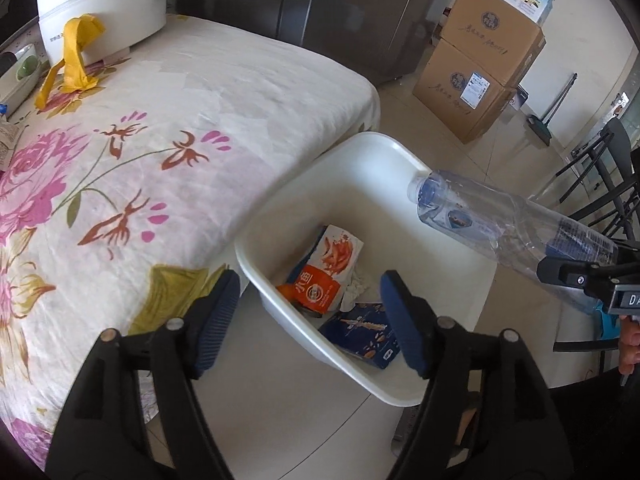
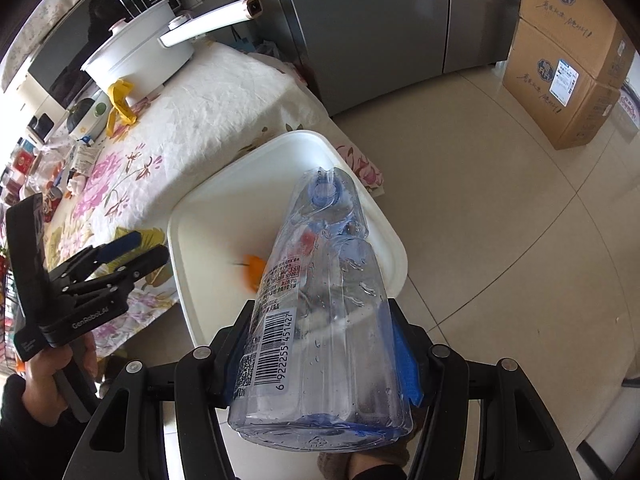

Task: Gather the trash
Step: 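Carry orange peel and bottle over the white bin and release both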

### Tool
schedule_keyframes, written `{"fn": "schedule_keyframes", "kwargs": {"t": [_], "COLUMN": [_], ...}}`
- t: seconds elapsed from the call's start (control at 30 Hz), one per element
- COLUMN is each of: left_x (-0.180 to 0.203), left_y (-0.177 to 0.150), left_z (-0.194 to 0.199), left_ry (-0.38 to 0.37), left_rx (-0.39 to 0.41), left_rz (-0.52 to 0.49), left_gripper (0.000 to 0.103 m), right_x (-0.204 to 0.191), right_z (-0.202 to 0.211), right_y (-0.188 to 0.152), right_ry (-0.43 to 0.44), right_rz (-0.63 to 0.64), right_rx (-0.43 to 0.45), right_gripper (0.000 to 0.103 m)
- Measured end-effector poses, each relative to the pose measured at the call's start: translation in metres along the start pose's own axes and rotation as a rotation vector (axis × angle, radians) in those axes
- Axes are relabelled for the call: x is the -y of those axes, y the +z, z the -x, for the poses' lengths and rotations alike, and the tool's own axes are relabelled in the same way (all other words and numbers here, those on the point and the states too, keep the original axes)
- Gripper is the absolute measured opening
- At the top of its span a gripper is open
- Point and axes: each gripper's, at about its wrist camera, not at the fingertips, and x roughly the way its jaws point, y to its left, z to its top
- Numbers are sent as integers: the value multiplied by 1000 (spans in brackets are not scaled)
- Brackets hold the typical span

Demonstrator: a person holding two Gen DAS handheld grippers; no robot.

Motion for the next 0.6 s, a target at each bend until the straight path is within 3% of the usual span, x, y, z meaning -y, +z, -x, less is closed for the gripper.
{"fn": "schedule_keyframes", "kwargs": {"t": [0.6], "left_x": [-58], "left_y": [-24], "left_z": [66], "left_ry": [176], "left_rx": [52], "left_rz": [24], "left_gripper": [102], "right_x": [-43], "right_z": [-44], "right_y": [20], "right_ry": [-61], "right_rz": [75], "right_rx": [-90], "right_gripper": [62]}}
